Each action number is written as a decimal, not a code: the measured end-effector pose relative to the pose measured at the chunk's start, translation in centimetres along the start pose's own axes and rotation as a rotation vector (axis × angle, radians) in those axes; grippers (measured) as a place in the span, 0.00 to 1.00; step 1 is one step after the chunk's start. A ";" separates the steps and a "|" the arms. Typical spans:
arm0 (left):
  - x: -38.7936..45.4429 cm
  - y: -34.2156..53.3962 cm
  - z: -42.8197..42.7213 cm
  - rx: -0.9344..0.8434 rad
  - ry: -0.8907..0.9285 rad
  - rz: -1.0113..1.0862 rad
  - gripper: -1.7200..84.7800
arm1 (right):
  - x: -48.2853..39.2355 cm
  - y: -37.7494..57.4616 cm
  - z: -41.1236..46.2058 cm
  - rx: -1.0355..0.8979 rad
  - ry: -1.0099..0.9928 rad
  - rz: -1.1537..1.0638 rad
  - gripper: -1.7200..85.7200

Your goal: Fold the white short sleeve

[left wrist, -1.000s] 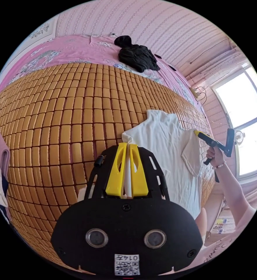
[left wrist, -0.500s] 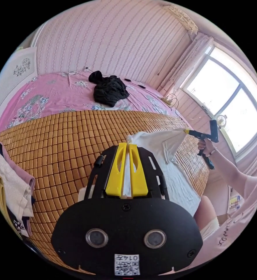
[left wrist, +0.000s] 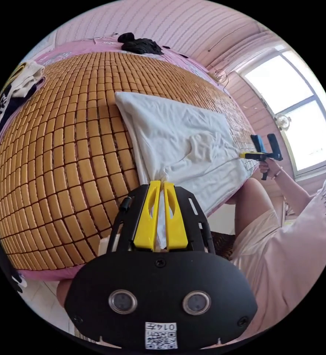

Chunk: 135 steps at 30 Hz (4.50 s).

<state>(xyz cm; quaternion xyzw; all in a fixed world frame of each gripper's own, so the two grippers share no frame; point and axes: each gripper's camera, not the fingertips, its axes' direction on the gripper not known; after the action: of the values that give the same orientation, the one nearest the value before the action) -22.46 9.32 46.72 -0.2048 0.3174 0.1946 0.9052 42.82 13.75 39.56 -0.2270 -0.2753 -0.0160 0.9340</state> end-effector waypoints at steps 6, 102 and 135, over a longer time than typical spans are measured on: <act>0.3 -3.0 -0.2 -0.041 -0.210 0.108 0.01 | -1.8 -2.0 -0.7 0.098 0.058 -0.016 0.03; 23.9 2.4 5.9 -0.084 -0.018 0.416 0.01 | -30.0 -32.1 13.6 -0.196 0.207 -0.254 0.01; 38.9 4.1 9.5 0.039 0.153 0.819 0.25 | -0.6 7.3 1.4 -0.017 -0.390 0.299 0.03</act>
<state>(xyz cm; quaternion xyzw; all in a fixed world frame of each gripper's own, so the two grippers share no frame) 8.35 26.11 27.02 -0.0584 0.4426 0.5167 0.7306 42.67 20.82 37.28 -0.2719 -0.4139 0.1642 0.8531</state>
